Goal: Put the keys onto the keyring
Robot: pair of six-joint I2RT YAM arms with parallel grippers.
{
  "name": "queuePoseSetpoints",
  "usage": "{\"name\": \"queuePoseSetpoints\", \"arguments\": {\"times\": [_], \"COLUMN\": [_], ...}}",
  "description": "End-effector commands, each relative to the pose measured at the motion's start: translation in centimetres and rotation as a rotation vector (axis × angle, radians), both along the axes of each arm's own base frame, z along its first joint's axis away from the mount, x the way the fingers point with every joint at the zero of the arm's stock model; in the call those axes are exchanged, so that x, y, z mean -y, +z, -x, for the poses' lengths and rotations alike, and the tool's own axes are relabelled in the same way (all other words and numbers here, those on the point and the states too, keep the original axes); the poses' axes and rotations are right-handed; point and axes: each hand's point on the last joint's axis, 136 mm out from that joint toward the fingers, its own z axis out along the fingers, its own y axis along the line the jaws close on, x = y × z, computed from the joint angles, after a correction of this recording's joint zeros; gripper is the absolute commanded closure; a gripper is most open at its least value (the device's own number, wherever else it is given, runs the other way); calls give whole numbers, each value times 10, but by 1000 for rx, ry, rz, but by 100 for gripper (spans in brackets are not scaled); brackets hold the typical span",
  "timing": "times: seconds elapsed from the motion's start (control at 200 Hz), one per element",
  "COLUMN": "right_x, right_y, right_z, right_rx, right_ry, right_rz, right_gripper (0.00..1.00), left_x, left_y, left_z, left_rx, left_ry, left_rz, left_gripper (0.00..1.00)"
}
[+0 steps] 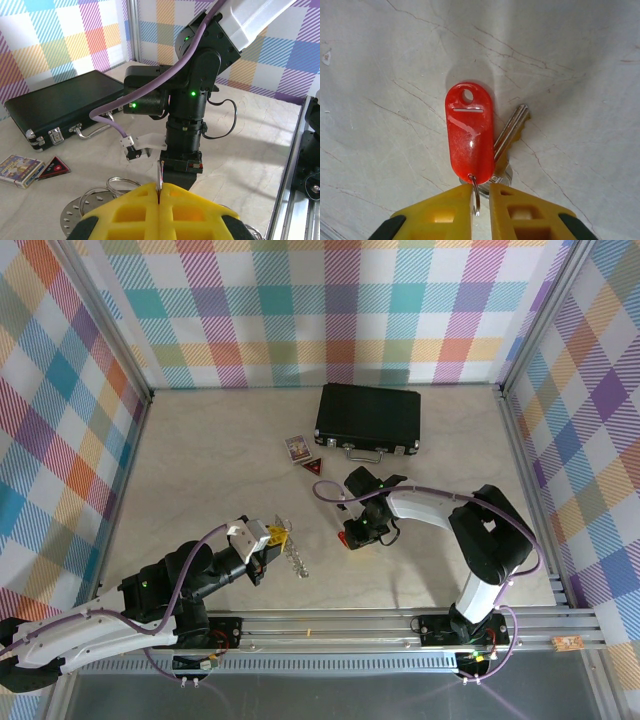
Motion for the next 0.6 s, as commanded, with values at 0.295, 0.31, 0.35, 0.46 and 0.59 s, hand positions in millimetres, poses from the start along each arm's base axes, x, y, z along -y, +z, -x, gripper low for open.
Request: {"name": "queuePoseSetpoints", "arguments": {"times": [0.295,0.31,0.35,0.46,0.59], "right_x": [-5,-5,-5,-4,-5], "right_y": [3,3,3,2,4], "right_z": [-1,0,0,1,1], "right_rx": [-6,-8,-8,-10,-9], "right_ry": [18,19,19,20,28], "right_rz": [-24,-23,-23,-24,-28], "right_gripper": [89,90,90,91,95], "left_x": [0,0,0,0,-1], "left_y": [10,10,10,9,9], "left_z": [-1,-1,-1,0,-1], "left_rx": [23,23,22,20,21], "left_ry": [4,5,6,4,8], "left_rz": [42,41,39,39,40], "left_gripper": [100,100,100,100,100]}}
